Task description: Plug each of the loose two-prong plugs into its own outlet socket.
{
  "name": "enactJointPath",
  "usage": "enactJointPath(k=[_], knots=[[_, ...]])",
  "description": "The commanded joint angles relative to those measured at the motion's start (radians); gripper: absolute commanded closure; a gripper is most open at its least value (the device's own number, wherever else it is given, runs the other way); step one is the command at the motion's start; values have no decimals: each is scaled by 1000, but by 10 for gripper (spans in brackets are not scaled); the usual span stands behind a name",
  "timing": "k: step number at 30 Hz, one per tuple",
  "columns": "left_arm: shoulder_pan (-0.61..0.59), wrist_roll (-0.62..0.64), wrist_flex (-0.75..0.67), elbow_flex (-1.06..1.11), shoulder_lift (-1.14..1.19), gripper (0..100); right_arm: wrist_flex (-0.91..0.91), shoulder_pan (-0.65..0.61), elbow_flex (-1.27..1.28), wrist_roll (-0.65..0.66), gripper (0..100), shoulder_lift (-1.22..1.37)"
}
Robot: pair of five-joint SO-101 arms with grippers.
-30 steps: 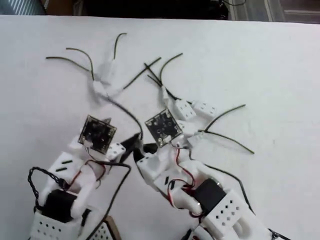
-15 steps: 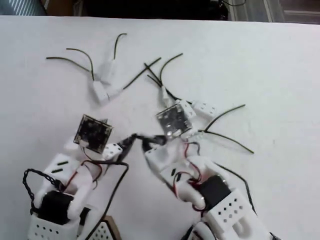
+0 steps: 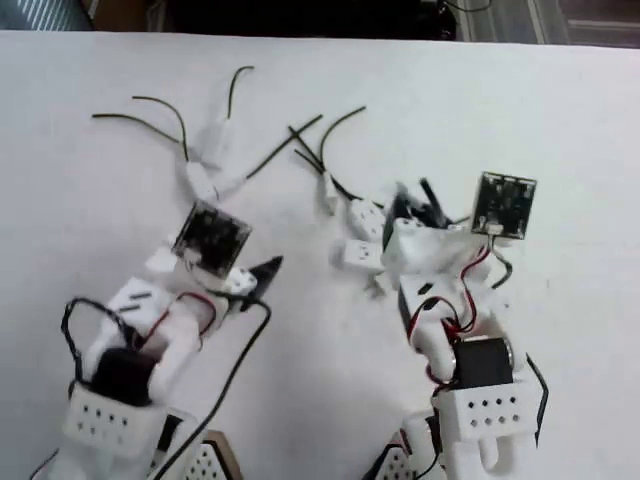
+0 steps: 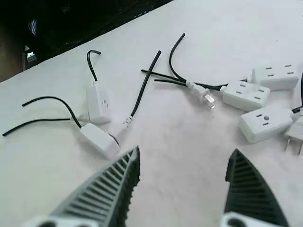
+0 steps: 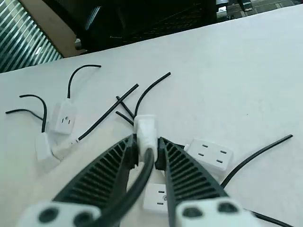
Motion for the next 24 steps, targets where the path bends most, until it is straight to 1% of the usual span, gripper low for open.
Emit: enactJointPath(k=[1, 6, 13, 15, 19, 24], knots=[[24, 0, -21, -218, 295, 705, -35, 61, -49, -37, 981, -8], [53, 137, -21, -462, 670, 705, -35, 113, -49, -55, 981, -16], [147, 301, -14, -778, 1122, 705, -35, 114, -51, -54, 981, -16], [168, 362, -12, -861, 1228, 705, -35, 119, -51, -54, 981, -16], [203, 474, -12, -1002, 1399, 705, -39, 173, -57, -55, 981, -18], [243, 537, -12, -1120, 1544, 705, -58, 206, -57, -97, 981, -18]])
